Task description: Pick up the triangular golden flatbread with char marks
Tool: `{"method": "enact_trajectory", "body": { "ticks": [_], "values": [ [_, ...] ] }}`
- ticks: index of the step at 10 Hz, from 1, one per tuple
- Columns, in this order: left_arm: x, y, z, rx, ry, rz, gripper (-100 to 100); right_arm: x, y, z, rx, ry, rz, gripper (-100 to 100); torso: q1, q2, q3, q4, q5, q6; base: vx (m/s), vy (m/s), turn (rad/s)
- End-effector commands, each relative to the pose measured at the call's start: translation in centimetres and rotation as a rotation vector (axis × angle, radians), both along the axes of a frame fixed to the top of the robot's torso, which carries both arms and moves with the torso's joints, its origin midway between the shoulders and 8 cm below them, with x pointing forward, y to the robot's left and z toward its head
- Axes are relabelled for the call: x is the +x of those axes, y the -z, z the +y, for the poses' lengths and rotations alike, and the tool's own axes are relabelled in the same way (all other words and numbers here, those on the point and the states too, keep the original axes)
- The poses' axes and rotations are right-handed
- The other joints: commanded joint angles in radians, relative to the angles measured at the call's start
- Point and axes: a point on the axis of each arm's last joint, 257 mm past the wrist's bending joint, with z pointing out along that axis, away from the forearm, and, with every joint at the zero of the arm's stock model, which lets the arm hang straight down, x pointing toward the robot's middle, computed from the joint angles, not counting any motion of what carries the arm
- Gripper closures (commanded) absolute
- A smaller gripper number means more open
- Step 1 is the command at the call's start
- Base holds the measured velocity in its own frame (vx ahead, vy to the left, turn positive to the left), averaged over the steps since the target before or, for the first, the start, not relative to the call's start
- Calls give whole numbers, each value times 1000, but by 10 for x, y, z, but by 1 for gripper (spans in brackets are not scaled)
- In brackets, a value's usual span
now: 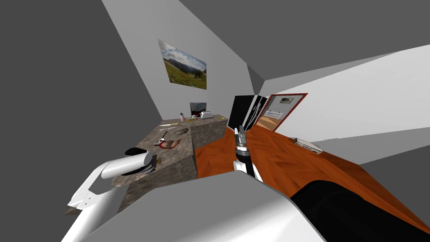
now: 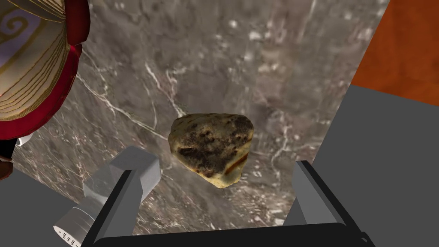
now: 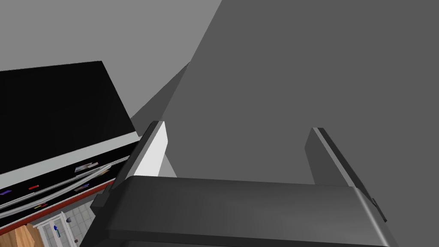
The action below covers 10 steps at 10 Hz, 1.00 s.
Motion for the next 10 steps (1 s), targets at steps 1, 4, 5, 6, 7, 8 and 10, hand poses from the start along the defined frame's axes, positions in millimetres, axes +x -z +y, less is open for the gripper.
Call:
{"method": "enact_trajectory", "body": {
  "ticks": [1, 4, 5, 6, 7, 8, 10],
  "values": [
    [3, 4, 4, 0, -5, -1, -100, 0, 0, 0, 0, 0, 0, 0, 0, 0, 0, 0, 0, 0, -20, -2, -28],
    [4, 7, 6, 0, -9, 0, -100, 0, 0, 0, 0, 0, 0, 0, 0, 0, 0, 0, 0, 0, -16, 1, -24],
    [5, 7, 7, 0, -9, -1, 100, 0, 0, 0, 0, 0, 0, 0, 0, -1, 0, 0, 0, 0, 0, 0, 0],
    [5, 7, 7, 0, -9, -1, 100, 0, 0, 0, 0, 0, 0, 0, 0, -1, -1, 0, 0, 0, 0, 0, 0],
    [5, 6, 7, 1, -10, -4, 100, 0, 0, 0, 0, 0, 0, 0, 0, -1, -1, -1, 1, 0, 0, 0, 0],
    [5, 6, 7, 1, -10, -4, 100, 0, 0, 0, 0, 0, 0, 0, 0, -1, -1, -1, 1, 0, 0, 0, 0],
    [5, 6, 7, 2, -10, -4, 0, 0, 0, 0, 0, 0, 0, 0, 0, -1, -1, -1, 1, 0, 0, 0, 0]
  ]
}}
